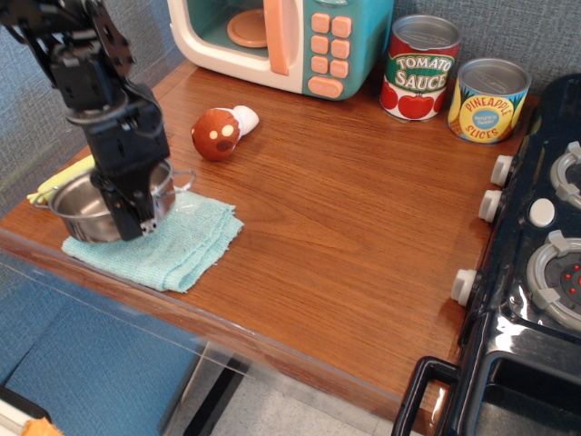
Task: Place the pot on top of the blue cloth.
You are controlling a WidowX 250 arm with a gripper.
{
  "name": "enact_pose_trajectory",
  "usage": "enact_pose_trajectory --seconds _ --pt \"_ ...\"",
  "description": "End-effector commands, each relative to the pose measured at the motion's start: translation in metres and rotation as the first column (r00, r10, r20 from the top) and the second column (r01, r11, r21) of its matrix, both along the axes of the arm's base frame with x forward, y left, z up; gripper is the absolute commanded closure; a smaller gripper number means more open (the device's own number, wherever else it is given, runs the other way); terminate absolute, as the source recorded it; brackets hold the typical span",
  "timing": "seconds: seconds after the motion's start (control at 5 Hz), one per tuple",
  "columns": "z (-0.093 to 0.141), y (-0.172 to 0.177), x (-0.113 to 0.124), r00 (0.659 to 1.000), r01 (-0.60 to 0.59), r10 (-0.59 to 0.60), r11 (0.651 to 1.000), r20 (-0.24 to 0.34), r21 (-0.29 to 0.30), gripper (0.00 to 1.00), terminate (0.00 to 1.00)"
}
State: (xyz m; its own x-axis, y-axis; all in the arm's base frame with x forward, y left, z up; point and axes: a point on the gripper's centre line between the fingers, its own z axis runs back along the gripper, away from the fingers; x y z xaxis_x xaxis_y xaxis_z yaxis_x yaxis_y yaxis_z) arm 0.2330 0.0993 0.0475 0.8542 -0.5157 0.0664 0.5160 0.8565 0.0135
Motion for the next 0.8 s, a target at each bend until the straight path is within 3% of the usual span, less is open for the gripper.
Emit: enact_pose_trajectory --seconds 0.0,0.4,0.6 --pt "0.009 0.001 -0.011 1.0 -0.012 0.012 1.0 0.025 0.013 0.0 0.0" --pt "0.012 0.0 -0.01 0.999 -0.025 0.025 1.0 0.02 0.001 0.0 0.0" --pt "0.029 -0.009 -0.011 0.997 -0.029 0.03 0.999 0.065 -0.014 0.0 0.0"
